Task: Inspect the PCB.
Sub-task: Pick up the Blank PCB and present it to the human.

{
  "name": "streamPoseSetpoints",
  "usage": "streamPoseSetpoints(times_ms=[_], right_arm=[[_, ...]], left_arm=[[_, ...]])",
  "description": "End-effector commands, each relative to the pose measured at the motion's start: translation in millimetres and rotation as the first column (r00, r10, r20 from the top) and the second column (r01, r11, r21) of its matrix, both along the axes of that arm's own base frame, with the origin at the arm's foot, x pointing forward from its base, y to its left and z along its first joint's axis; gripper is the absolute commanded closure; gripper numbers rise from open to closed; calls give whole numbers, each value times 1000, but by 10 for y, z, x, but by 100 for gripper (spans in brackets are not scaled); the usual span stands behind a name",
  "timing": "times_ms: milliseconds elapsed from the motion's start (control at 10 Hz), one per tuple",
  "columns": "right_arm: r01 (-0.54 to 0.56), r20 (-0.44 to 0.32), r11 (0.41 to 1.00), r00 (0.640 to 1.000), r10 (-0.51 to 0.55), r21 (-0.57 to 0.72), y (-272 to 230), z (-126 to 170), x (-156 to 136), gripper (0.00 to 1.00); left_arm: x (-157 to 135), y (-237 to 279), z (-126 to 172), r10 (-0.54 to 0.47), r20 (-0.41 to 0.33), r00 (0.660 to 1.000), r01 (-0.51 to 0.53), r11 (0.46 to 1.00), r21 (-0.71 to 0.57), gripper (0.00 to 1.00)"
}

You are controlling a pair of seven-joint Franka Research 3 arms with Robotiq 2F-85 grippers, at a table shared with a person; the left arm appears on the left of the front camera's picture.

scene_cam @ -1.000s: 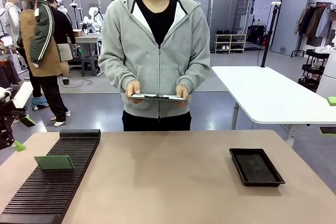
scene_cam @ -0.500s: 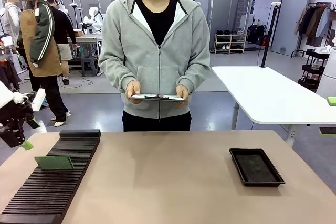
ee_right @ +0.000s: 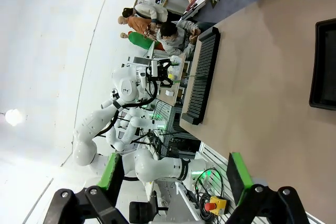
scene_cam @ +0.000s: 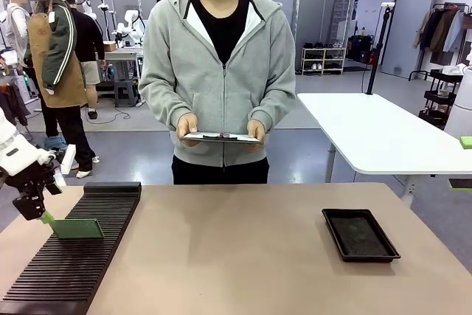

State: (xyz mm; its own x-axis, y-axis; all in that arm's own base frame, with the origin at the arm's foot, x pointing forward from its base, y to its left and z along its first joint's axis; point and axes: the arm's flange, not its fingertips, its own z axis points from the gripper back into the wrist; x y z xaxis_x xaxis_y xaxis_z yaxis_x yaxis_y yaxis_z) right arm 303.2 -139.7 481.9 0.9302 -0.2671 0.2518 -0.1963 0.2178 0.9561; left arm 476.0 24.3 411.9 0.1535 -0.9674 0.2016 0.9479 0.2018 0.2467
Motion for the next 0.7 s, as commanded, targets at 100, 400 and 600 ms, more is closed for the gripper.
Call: streamPoseSetpoints(times_ms=[100, 400, 600], right_arm=[[-3, 19, 1000, 1000, 3, -2, -9, 5, -5, 0], [-3, 19, 1000, 1000, 3, -2, -9, 5, -5, 0], [-3, 19, 1000, 1000, 3, -2, -9, 5, -5, 0]], left_arm=[[30, -64, -103, -8, -17, 1000, 9, 999, 50, 0], [53, -22, -299, -7, -48, 999, 12, 993, 120, 0], [59, -43, -429, -36, -46, 998, 42, 991, 128, 0]])
